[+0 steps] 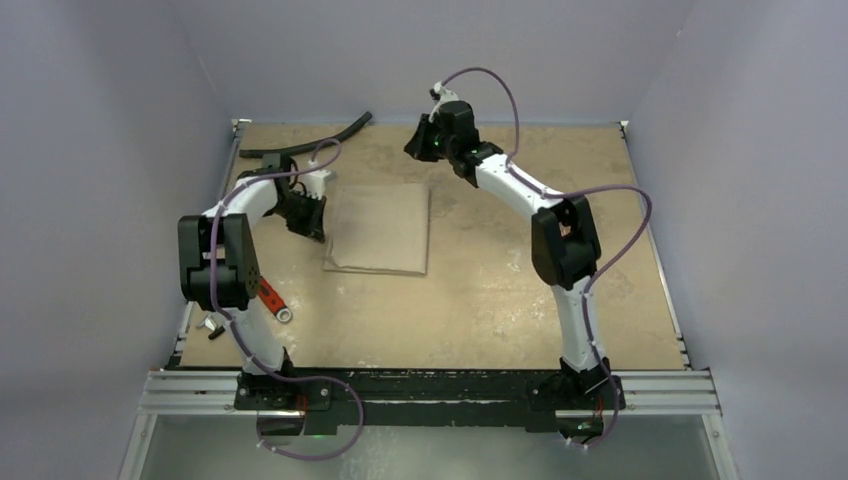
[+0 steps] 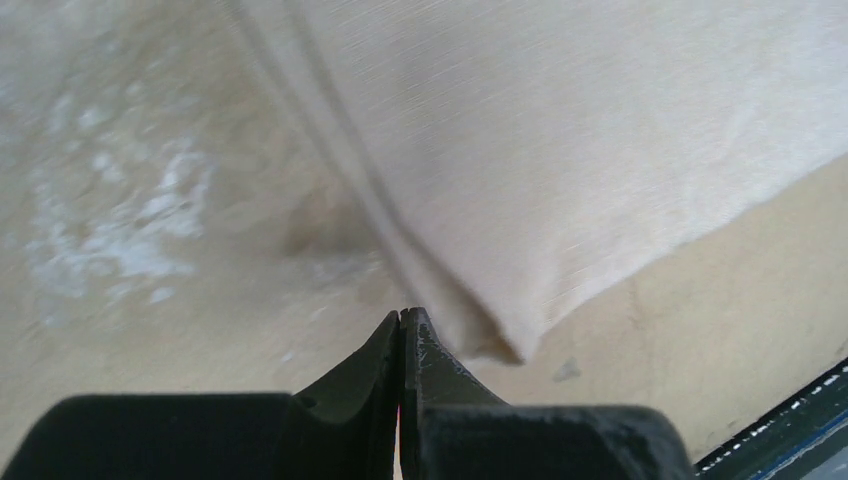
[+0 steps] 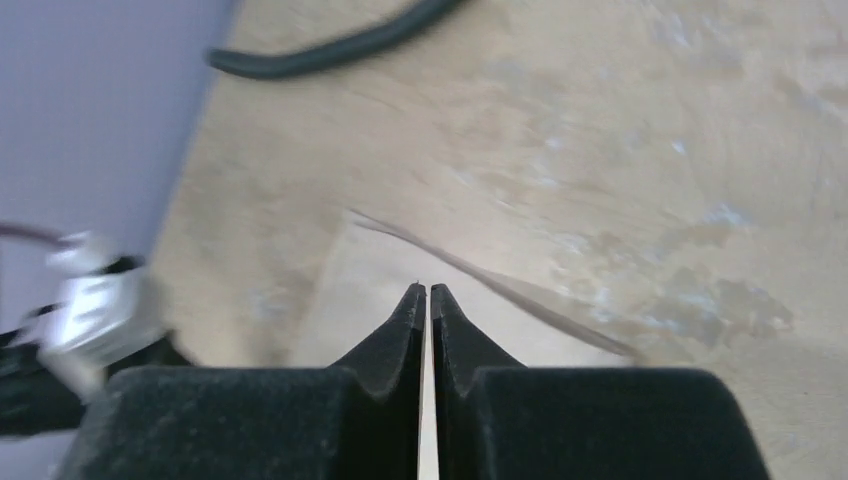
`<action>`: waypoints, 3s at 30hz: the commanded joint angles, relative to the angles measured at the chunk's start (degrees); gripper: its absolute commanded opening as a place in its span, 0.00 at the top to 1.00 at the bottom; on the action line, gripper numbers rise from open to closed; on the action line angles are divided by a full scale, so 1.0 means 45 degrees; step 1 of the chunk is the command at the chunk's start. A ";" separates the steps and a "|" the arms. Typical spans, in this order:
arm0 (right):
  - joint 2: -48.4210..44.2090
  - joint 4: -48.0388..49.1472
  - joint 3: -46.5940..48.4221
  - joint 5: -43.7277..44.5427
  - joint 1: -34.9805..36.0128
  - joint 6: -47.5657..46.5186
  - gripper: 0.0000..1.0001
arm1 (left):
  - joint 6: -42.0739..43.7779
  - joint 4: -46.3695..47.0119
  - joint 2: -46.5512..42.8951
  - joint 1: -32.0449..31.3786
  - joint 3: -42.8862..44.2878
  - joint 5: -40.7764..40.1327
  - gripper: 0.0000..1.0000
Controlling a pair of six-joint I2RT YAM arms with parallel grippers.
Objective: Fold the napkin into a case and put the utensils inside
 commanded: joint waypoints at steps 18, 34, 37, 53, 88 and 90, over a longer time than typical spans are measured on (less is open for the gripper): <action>0.2988 0.1338 -0.1972 -0.3253 -0.1637 0.1519 1.00 | 0.0987 0.1881 -0.1327 -0.3415 -0.3455 -0.3301 1.00; -0.0979 0.4927 -0.6175 -0.3095 -0.1349 0.1744 0.76 | 0.1266 0.2660 -0.1369 -0.3435 -0.4118 -0.3545 1.00; -0.0404 0.4795 -0.6362 -0.3140 -0.1078 0.1802 0.79 | 0.1278 0.2686 -0.1398 -0.3439 -0.4068 -0.3704 1.00; -0.0992 0.4495 -0.9591 -0.0134 -0.1080 0.2582 1.00 | 0.1604 0.3158 -0.1841 -0.3433 -0.4206 -0.4540 1.00; 0.0506 -0.0799 -0.1654 -0.1280 -0.0456 -0.1455 0.43 | 0.0589 0.2187 -0.1837 -0.2094 -0.2073 -0.2137 0.95; 0.1514 -0.1334 -0.0492 -0.1610 -0.0247 -0.1779 0.39 | 0.0570 0.2543 -0.1528 -0.2055 -0.2280 -0.2401 0.96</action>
